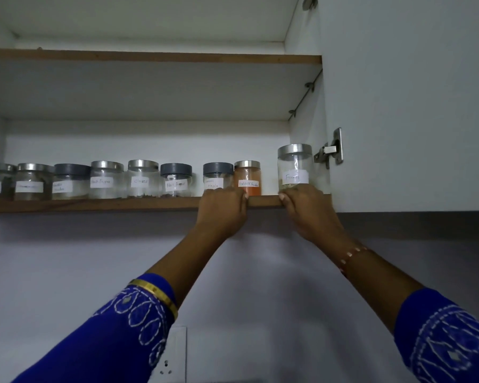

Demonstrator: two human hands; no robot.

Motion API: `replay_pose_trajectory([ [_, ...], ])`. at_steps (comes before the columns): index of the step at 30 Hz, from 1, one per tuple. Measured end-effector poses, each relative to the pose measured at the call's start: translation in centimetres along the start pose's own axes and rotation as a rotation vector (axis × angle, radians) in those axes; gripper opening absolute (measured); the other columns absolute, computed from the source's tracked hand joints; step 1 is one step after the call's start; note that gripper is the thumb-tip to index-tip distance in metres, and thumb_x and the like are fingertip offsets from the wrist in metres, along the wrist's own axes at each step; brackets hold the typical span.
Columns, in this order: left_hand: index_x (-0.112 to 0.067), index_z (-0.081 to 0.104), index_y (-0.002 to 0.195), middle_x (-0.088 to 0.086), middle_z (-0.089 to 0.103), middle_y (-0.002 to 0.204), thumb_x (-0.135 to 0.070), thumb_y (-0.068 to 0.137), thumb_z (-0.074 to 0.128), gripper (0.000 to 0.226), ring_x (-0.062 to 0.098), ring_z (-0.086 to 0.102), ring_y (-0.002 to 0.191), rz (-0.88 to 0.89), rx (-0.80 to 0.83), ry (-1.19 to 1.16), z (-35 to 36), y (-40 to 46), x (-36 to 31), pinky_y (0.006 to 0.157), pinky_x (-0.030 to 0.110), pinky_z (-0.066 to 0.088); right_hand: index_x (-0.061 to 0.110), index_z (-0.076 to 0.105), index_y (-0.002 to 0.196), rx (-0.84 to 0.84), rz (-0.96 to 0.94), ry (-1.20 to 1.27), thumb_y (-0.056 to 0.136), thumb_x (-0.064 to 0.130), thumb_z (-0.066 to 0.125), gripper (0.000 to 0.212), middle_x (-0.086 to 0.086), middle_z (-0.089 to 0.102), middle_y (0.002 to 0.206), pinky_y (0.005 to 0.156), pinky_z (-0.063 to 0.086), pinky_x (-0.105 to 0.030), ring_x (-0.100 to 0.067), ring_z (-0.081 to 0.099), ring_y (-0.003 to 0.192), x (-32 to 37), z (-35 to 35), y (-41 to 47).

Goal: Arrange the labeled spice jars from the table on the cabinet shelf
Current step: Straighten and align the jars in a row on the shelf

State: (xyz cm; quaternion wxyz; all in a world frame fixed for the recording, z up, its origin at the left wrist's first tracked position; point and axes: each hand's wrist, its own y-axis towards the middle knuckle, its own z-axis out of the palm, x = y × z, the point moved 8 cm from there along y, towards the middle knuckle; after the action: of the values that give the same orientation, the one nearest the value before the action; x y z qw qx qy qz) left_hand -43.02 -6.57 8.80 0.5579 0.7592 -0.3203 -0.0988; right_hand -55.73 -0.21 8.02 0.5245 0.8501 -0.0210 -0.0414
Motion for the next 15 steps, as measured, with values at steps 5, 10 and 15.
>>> replay_pose_trajectory([
  [5,-0.017,0.059,0.103,0.01,0.067,0.097,-0.033,0.096,0.03,0.034,0.027,0.061,0.089,0.051,0.066,-0.162,0.1,0.6,-2.0,0.066,0.028,0.034,0.014,0.048,0.131,0.126,0.072,-0.065,0.1,0.029,0.03,0.039,-0.016,0.048,0.13,0.093,0.04,-0.036,-0.033,0.05,0.114,-2.2,0.1,0.4],
  [10,-0.018,0.054,0.121,0.012,0.056,0.128,-0.029,0.096,0.023,0.042,0.028,0.05,0.116,-0.043,0.401,-0.325,2.5,2.7,-4.8,0.086,0.031,0.034,0.004,0.051,0.122,0.354,0.181,0.121,0.101,0.025,0.028,0.038,-0.022,0.052,0.128,0.095,0.042,-0.038,-0.035,0.051,0.114,-2.6,0.7,2.3],
  [15,-0.002,0.055,0.107,0.017,0.056,0.122,-0.013,0.096,0.025,0.034,0.027,0.052,0.108,-0.168,0.724,-0.423,4.5,4.4,-5.6,0.09,0.034,0.038,-0.002,0.049,0.125,0.5,0.254,0.07,0.099,0.016,0.032,0.036,-0.02,0.048,0.135,0.096,0.038,-0.032,-0.033,0.046,0.122,-3.0,1.6,3.6],
])
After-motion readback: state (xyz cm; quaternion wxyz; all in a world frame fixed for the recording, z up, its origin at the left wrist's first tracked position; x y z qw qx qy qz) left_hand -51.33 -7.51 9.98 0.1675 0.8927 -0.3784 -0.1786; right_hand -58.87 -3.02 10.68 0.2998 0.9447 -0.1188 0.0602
